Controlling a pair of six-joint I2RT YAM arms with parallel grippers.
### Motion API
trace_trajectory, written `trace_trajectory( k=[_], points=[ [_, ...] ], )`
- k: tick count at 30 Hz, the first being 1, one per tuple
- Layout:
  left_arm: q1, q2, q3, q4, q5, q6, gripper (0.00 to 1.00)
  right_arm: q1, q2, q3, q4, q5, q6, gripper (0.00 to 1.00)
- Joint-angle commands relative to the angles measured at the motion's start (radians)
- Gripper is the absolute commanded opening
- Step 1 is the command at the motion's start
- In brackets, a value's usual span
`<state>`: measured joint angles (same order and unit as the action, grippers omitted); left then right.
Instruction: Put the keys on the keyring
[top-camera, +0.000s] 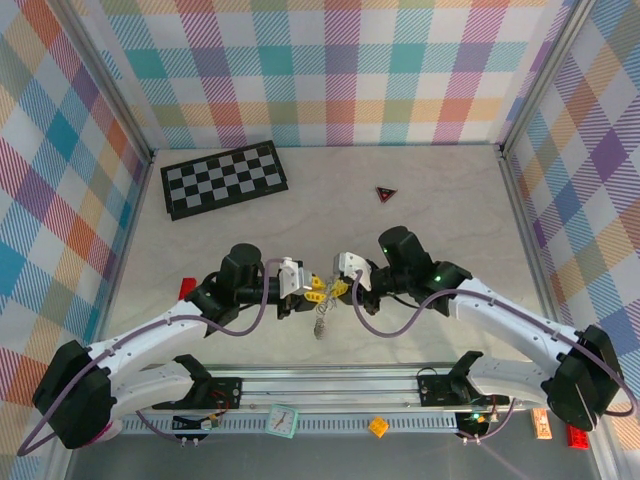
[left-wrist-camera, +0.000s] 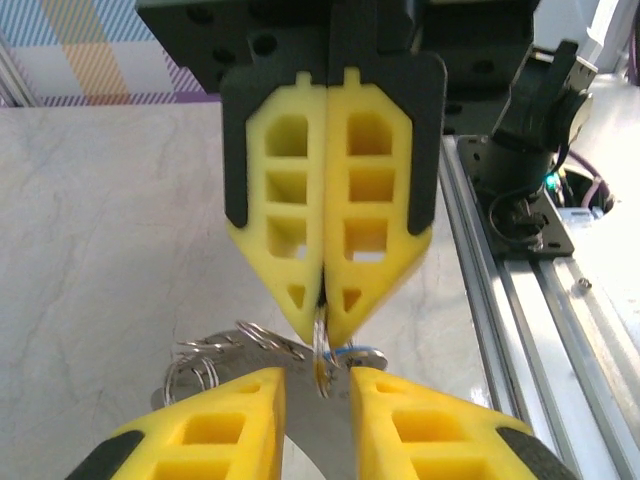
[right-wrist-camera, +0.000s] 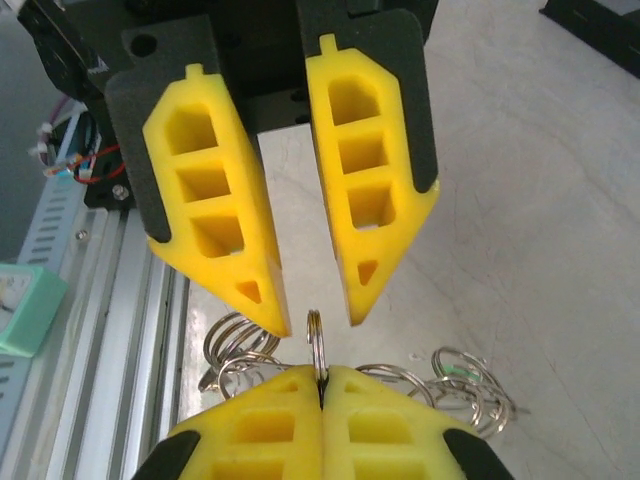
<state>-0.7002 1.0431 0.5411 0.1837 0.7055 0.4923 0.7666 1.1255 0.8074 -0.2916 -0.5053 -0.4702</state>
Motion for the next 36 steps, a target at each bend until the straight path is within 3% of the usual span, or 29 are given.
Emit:
trace_trajectory(
  k=[1, 17, 20, 24, 26, 31, 36],
  points=[
    [-0.008, -0.019, 0.049, -0.082, -0.009, 0.051, 0.24, 0.004, 0.013, 0.085, -0.135, 0.034, -0.098, 0.0],
    [-0.009, 0.027, 0.103, -0.136, 0.006, 0.072, 0.21, 0.087, 0.11, 0.256, -0.284, 0.114, -0.209, 0.0],
    [-0.008, 0.027, 0.106, -0.139, 0.006, 0.073, 0.16, 0.105, 0.125, 0.277, -0.295, 0.124, -0.219, 0.0],
    [-0.008, 0.016, 0.105, -0.136, 0.002, 0.078, 0.0, 0.115, 0.133, 0.286, -0.304, 0.127, -0.214, 0.0],
    [-0.009, 0.007, 0.101, -0.131, 0.002, 0.079, 0.0, 0.111, 0.116, 0.27, -0.282, 0.121, -0.183, 0.0],
    [-0.008, -0.012, 0.075, -0.095, 0.017, 0.063, 0.0, 0.046, 0.048, 0.18, -0.19, 0.053, -0.082, 0.17],
    [-0.009, -0.014, 0.048, -0.038, 0.04, 0.035, 0.0, 0.011, 0.003, 0.099, -0.12, 0.008, -0.018, 0.24]
  ],
)
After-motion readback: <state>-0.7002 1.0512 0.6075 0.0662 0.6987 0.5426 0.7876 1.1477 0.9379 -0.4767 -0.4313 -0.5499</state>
